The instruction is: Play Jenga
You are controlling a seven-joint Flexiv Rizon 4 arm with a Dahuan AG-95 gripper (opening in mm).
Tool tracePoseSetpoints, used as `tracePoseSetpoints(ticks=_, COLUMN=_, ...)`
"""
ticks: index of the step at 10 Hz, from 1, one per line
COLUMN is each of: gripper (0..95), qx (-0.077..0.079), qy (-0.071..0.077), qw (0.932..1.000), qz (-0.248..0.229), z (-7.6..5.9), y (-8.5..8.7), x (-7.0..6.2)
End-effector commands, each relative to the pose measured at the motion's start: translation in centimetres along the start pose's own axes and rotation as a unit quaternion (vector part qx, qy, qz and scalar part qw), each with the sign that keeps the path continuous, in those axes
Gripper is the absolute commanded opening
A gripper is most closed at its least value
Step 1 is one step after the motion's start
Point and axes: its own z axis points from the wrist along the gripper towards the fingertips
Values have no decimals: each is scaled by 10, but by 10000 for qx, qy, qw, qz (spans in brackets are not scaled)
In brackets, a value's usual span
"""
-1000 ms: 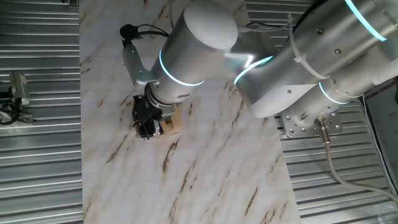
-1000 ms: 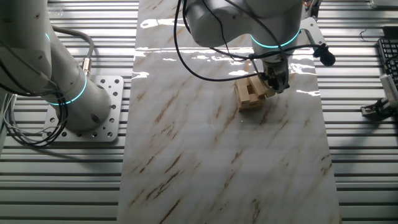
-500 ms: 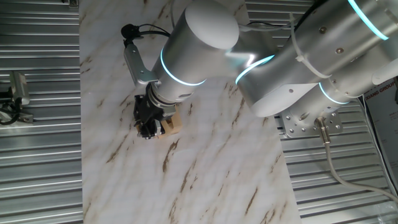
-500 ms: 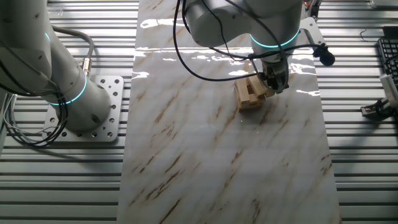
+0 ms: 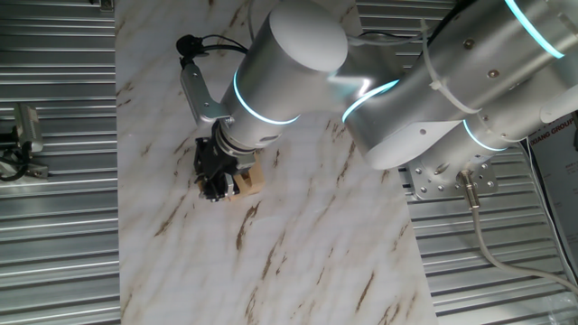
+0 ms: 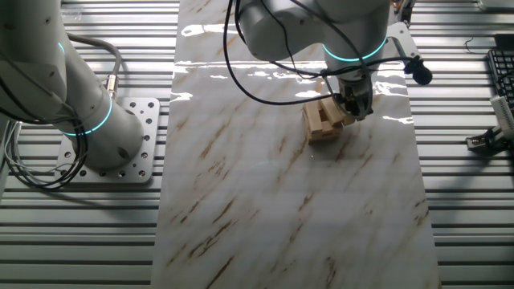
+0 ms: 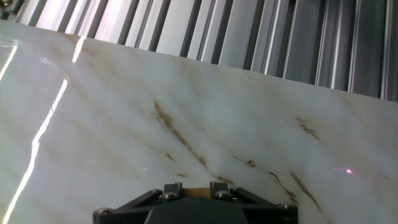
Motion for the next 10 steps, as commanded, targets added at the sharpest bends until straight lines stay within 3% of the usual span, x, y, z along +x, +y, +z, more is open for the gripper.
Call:
tracePoseSetpoints(ticks=1, gripper=0, qx=-14, qy=6, qw=10000, qz=0, z=1, y=0, x=-2)
tracePoseSetpoints(ticks=10, gripper=0, qx=-30, qy=26, qw=10000, qz=13, z=0, y=1, x=-9)
